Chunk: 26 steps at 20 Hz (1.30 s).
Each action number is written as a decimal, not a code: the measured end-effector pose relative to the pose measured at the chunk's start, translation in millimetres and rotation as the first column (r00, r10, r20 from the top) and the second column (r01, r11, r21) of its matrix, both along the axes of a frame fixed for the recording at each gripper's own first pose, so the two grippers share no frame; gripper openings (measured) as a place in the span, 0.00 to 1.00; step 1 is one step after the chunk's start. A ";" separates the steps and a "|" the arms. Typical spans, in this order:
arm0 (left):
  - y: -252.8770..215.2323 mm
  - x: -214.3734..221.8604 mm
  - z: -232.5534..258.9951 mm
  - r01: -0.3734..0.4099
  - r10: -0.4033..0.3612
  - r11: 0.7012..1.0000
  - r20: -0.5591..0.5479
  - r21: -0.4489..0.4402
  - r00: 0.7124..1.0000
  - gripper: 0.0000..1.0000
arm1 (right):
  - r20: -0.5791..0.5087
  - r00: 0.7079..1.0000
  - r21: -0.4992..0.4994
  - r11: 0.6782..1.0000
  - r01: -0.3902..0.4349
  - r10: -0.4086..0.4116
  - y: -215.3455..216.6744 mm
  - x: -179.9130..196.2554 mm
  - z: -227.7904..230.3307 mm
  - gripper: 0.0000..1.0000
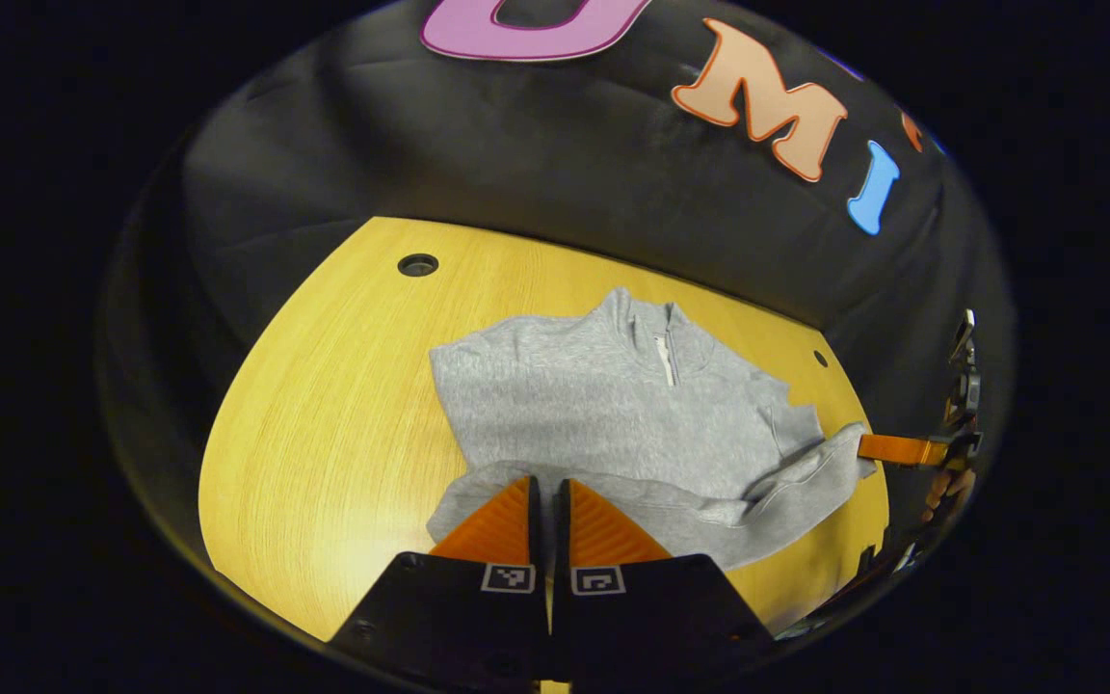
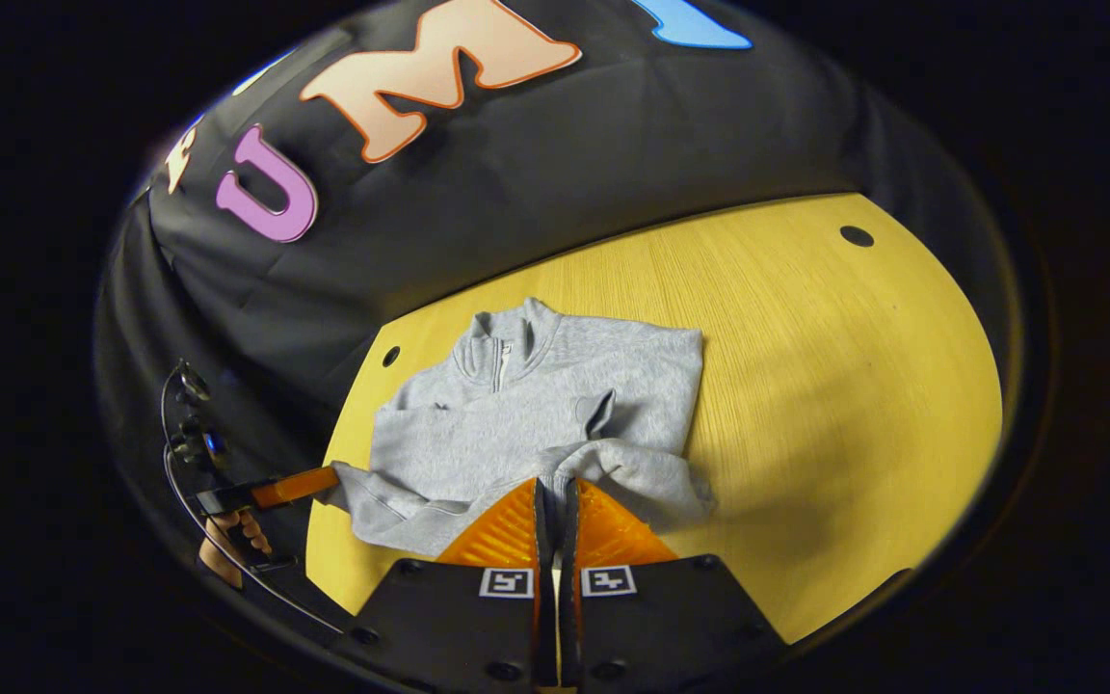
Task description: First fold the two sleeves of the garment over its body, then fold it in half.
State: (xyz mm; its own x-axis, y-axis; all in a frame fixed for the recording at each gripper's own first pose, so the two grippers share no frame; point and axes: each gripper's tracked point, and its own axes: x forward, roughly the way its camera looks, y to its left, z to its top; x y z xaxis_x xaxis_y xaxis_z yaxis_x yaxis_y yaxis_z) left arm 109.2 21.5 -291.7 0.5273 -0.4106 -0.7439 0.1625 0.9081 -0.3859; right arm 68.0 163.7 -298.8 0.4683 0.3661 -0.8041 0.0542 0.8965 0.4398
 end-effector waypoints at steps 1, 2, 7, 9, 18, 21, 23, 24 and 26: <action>0.0 3.7 -6.5 0.004 -0.004 1.000 -0.026 -0.005 1.000 0.00 | -0.023 1.000 0.014 1.000 0.020 -0.020 1.1 4.7 -5.8 0.04; -1.2 8.9 -12.3 0.006 -0.006 1.000 -0.047 -0.010 0.999 0.00 | -0.052 0.998 0.024 0.999 0.038 -0.037 2.4 9.6 -14.0 0.04; -7.5 28.9 -39.0 0.009 -0.014 0.999 -0.132 -0.044 0.991 0.01 | -0.157 0.979 0.061 0.988 0.140 -0.129 7.1 37.4 -53.1 0.11; -5.8 37.6 -44.4 -0.019 0.009 0.998 -0.163 -0.062 0.987 0.06 | -0.163 0.969 0.074 0.977 0.199 -0.185 -1.1 41.1 -52.4 0.17; 51.6 117.6 9.7 -0.246 0.228 0.968 0.243 0.046 0.943 0.95 | 0.251 0.924 -0.123 0.937 0.328 -0.290 -54.6 92.6 -6.9 0.93; 55.6 112.1 41.2 -0.313 0.298 0.950 0.308 0.002 0.904 0.96 | 0.407 0.885 -0.167 0.933 0.318 -0.228 -57.3 88.5 37.4 0.93; 64.9 103.0 67.8 -0.359 0.338 0.933 0.379 -0.017 0.861 0.96 | 0.501 0.851 -0.200 0.935 0.292 -0.158 -55.0 79.0 69.4 0.94; 69.4 96.1 82.4 -0.383 0.353 0.923 0.424 -0.014 0.834 0.96 | 0.548 0.829 -0.226 0.934 0.278 -0.114 -53.4 73.5 84.2 0.98; 71.3 79.5 114.1 -0.400 0.344 0.917 0.521 -0.005 0.781 0.96 | 0.624 0.782 -0.286 0.928 0.239 -0.009 -49.9 54.3 114.1 0.94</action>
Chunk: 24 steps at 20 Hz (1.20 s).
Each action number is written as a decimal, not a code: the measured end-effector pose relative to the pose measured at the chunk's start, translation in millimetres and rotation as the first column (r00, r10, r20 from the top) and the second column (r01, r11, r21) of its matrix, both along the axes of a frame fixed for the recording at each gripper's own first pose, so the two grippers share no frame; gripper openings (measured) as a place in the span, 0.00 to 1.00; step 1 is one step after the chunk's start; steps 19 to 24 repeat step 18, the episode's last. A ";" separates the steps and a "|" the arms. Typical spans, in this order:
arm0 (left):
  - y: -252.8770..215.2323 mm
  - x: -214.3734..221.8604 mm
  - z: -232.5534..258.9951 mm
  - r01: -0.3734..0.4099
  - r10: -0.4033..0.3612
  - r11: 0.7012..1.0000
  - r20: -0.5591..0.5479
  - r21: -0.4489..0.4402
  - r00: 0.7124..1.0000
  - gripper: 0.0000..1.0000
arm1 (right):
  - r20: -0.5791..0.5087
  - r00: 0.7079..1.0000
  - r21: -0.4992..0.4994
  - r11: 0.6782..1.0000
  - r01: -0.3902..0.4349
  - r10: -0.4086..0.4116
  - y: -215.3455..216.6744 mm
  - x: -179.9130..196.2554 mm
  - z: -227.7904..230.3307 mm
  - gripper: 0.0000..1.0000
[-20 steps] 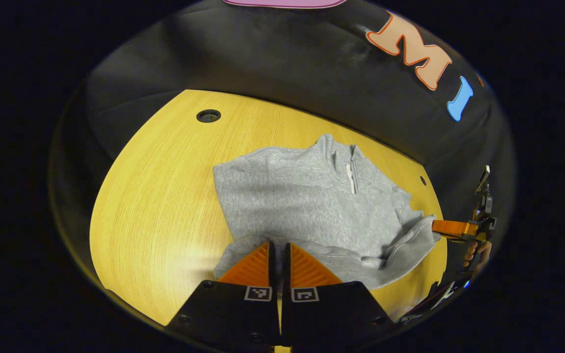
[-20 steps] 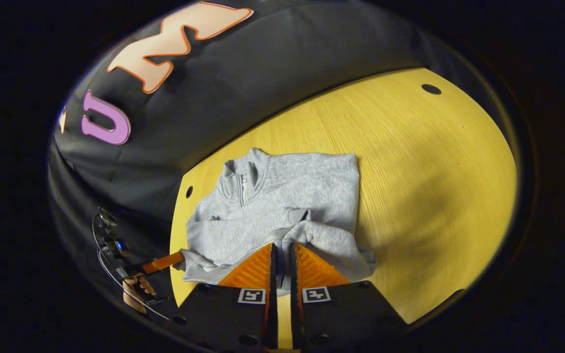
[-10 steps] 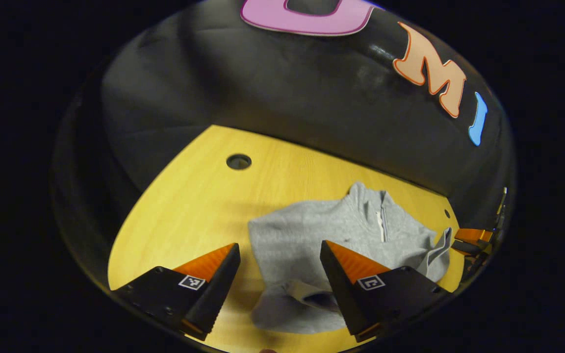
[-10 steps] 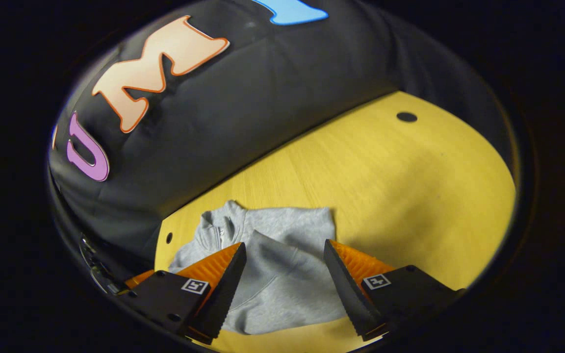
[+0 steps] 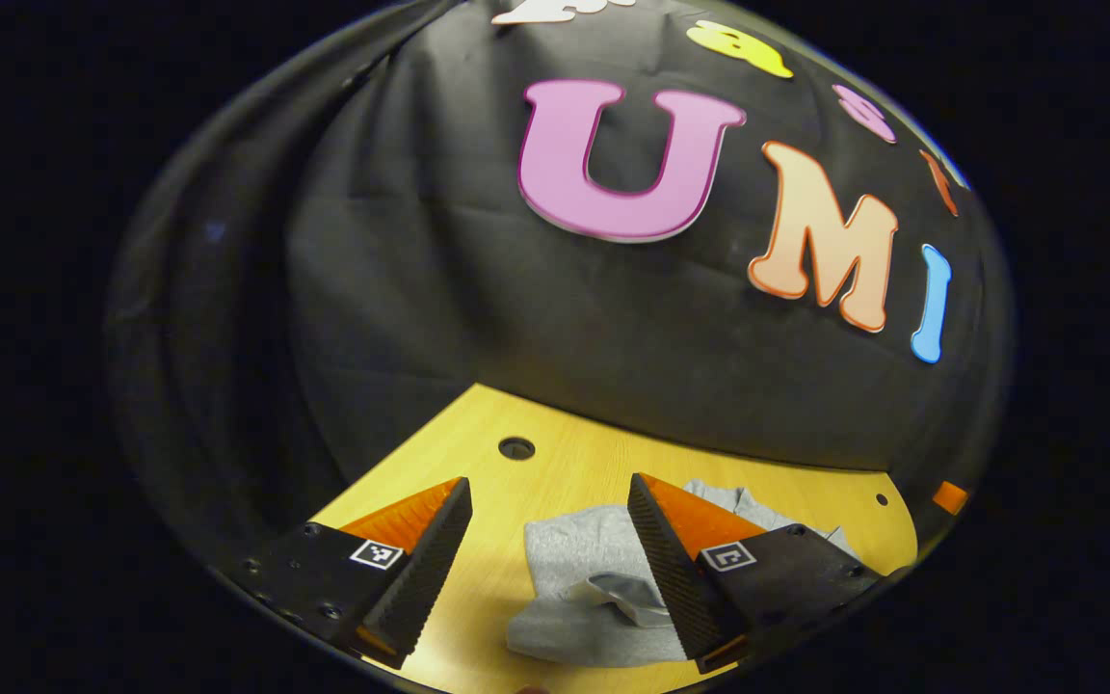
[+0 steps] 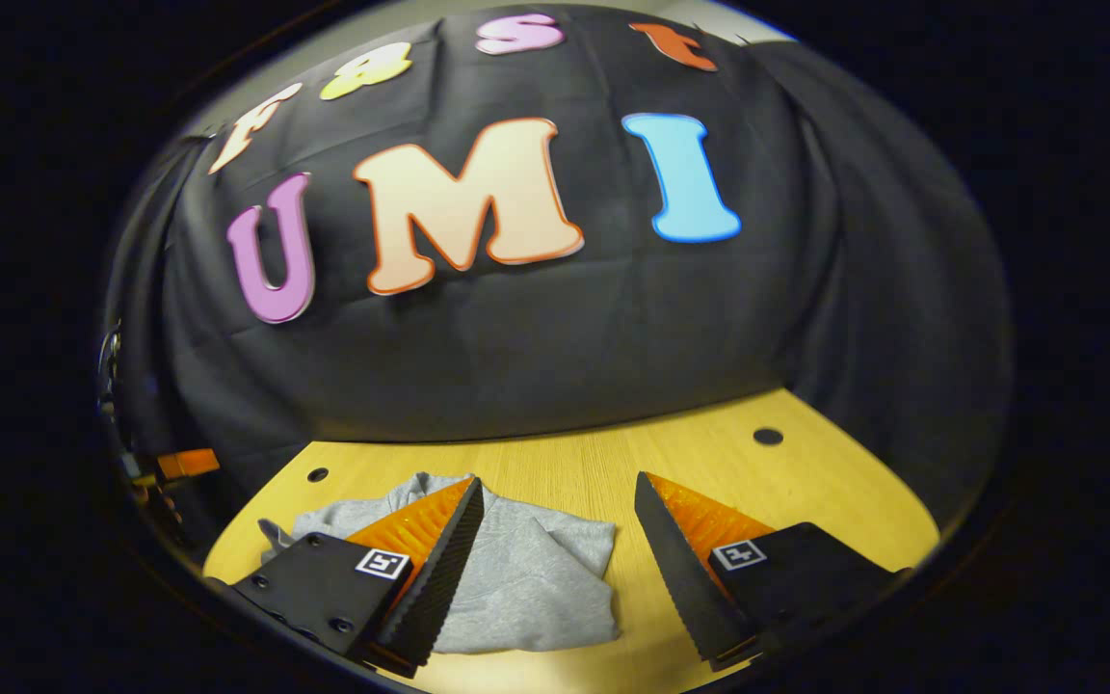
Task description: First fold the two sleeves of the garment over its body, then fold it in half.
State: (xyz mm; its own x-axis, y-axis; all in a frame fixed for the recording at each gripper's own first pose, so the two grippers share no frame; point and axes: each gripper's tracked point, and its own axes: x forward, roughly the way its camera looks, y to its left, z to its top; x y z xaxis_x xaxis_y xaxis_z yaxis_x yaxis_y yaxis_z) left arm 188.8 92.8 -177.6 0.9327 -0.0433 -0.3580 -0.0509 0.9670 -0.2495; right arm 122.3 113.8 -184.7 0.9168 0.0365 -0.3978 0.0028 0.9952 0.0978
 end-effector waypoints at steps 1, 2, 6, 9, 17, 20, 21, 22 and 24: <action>-4.2 -10.2 13.9 0.011 -0.013 0.999 0.048 0.038 0.999 0.96 | 0.036 0.999 -0.045 0.999 -0.030 0.032 1.7 -11.4 14.4 0.94; -7.0 -22.3 23.9 0.017 -0.023 0.996 0.073 0.090 0.997 0.95 | 0.064 0.995 -0.085 0.994 -0.065 0.070 4.6 -25.1 25.4 0.98; -26.3 -76.8 51.0 0.022 -0.046 0.986 0.145 0.164 0.988 0.95 | 0.118 0.978 -0.130 0.979 -0.154 0.169 26.6 -74.9 48.7 0.99; -32.5 -112.1 59.0 0.011 -0.034 0.990 0.160 0.141 0.987 0.95 | 0.131 0.973 -0.120 0.977 -0.175 0.191 33.4 -103.2 52.3 0.99; -39.6 -151.9 84.4 0.007 -0.048 0.973 0.175 0.230 0.983 0.94 | 0.157 0.976 -0.046 0.988 -0.146 0.152 20.7 -115.3 58.9 0.99; -41.3 -152.7 87.8 0.008 -0.050 0.973 0.177 0.232 0.983 0.93 | 0.154 0.977 -0.041 0.989 -0.143 0.148 18.8 -112.4 57.2 1.00; -41.3 -152.7 87.8 0.008 -0.050 0.973 0.177 0.232 0.983 0.93 | 0.154 0.977 -0.041 0.989 -0.143 0.148 18.8 -112.4 57.2 1.00; -41.3 -152.7 87.8 0.008 -0.050 0.973 0.177 0.232 0.983 0.93 | 0.154 0.977 -0.041 0.989 -0.143 0.148 18.8 -112.4 57.2 1.00; -41.3 -152.7 87.8 0.008 -0.050 0.973 0.177 0.232 0.983 0.93 | 0.154 0.977 -0.041 0.989 -0.143 0.148 18.8 -112.4 57.2 1.00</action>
